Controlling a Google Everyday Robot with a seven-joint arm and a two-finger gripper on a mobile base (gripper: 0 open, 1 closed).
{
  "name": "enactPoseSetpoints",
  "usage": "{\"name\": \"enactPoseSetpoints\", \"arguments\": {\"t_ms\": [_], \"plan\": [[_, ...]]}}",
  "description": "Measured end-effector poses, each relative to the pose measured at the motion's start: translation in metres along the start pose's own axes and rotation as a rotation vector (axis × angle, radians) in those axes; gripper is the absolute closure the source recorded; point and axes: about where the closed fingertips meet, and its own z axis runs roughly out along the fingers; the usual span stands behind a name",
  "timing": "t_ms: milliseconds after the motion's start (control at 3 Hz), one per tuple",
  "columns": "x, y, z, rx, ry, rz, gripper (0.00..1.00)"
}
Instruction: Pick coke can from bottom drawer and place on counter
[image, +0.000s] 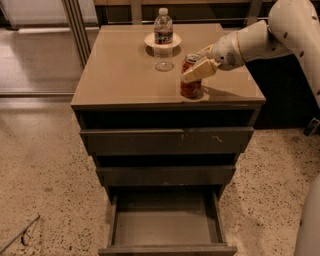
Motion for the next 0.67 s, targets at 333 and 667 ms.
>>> {"name": "enactPoseSetpoints", "arguments": {"t_ms": [333,667], "plan": [[0.0000,0.0000,0.0001,0.000,0.000,0.000,0.00],[0.0000,0.0000,0.0001,0.000,0.000,0.000,0.00]]}}
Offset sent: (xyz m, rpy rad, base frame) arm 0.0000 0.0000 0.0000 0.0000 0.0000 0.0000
